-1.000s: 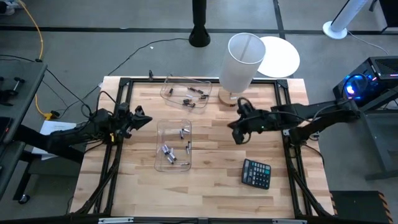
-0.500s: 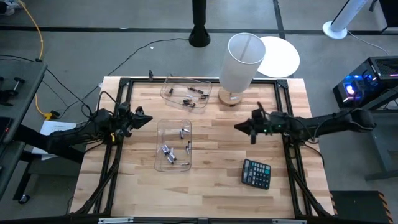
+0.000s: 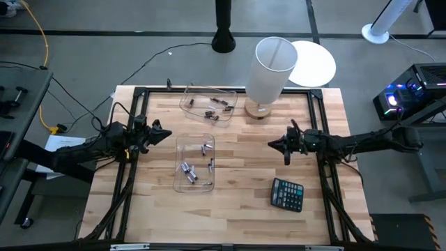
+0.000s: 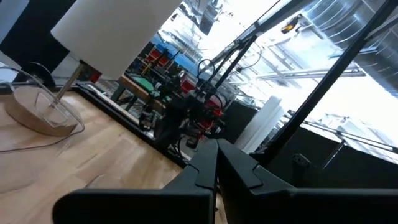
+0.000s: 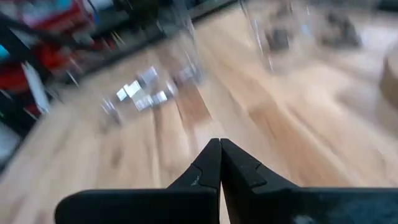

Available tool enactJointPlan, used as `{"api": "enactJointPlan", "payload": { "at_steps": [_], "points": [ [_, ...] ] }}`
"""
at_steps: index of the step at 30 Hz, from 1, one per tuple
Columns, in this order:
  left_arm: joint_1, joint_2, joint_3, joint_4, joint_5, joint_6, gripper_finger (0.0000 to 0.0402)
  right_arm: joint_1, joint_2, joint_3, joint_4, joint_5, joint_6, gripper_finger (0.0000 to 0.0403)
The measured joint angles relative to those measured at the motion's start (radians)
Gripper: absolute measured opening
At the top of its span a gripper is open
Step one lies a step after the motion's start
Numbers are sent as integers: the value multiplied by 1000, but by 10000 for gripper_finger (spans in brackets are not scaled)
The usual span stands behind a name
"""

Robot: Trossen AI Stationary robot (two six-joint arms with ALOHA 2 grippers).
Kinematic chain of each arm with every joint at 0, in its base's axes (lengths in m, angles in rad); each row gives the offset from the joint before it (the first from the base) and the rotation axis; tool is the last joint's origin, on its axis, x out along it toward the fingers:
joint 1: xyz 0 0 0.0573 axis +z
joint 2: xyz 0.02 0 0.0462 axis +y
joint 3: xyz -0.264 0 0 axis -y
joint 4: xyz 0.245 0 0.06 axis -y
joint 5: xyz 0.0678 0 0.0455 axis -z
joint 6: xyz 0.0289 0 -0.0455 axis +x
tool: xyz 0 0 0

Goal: Sort batteries
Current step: Return to Home Position

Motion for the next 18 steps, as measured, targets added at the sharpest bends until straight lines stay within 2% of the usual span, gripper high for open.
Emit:
{"api": "enactJointPlan", "payload": {
  "at_steps": [11, 14, 18],
  "points": [
    [-2, -4, 0, -40, -1, 0, 1, 4, -30, -3, -344, 1, 49, 0],
    [-15, -4, 0, -92, -3, 0, 1, 13, -174, -1, -459, -6, 45, 0],
    [-41, -5, 0, -168, -4, 0, 1, 13, -406, -2, -453, -26, 42, 0]
  ]
}}
